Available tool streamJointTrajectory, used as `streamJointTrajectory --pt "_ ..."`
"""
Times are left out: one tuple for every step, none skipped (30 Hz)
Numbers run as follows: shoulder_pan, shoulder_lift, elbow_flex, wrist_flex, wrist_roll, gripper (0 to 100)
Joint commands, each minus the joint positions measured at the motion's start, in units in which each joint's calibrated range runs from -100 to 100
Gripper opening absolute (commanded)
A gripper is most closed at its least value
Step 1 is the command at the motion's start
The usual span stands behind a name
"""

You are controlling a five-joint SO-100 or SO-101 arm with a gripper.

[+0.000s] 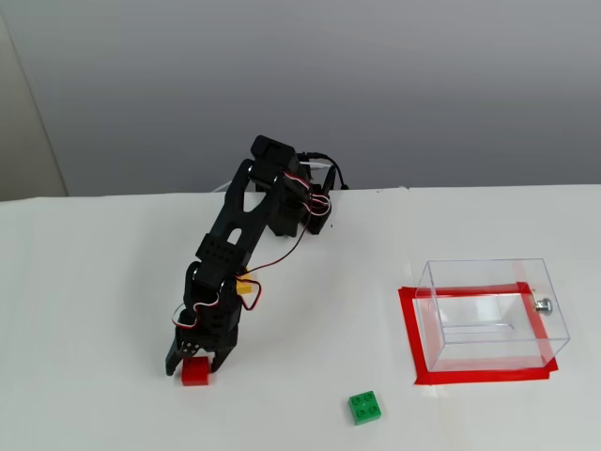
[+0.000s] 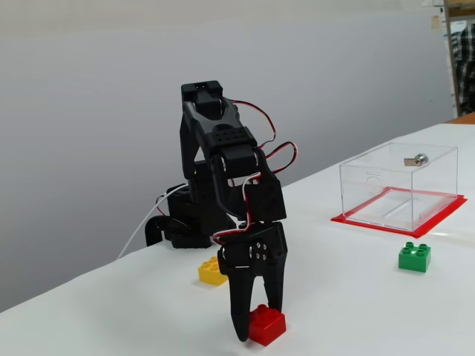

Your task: Pick the red lego brick and place it into the transparent box

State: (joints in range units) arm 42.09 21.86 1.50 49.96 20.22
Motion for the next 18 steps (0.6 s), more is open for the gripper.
streamJointTrajectory --pt "-0.8 -0.4 -2.0 -0.4 -0.2 28" --pt "-0.8 -0.4 -2.1 -0.4 -0.2 28" --pt "-0.8 -0.4 -2.1 -0.5 -0.2 28" --pt "-0.8 -0.4 -2.0 -1.0 -0.2 28" --pt "-0.8 -0.4 -1.6 -1.9 -0.2 28" --pt "-0.8 -0.4 -1.5 -2.7 -0.2 28" --pt "-0.8 -0.4 -1.5 -3.1 -0.2 28" --pt "-0.8 -0.4 -1.5 -3.1 -0.2 28" --pt "-0.8 -0.4 -1.5 -3.1 -0.2 26" --pt "-0.8 -0.4 -1.5 -3.1 -0.2 23" --pt "-0.8 -0.4 -1.5 -3.1 -0.1 19" --pt "-0.8 -0.4 -1.5 -3.0 -0.1 16" --pt "-0.7 -0.4 -1.5 -3.0 -0.1 15" --pt "-0.7 -0.4 -1.4 -2.9 -0.1 14" --pt "-0.5 -0.4 -1.4 -2.7 -0.1 14" --pt "-0.4 -0.4 -1.4 -2.6 -0.1 15" --pt "-0.4 -0.4 -1.3 -2.5 -0.1 15" --pt "-0.4 -0.4 -1.3 -2.5 -0.1 15"
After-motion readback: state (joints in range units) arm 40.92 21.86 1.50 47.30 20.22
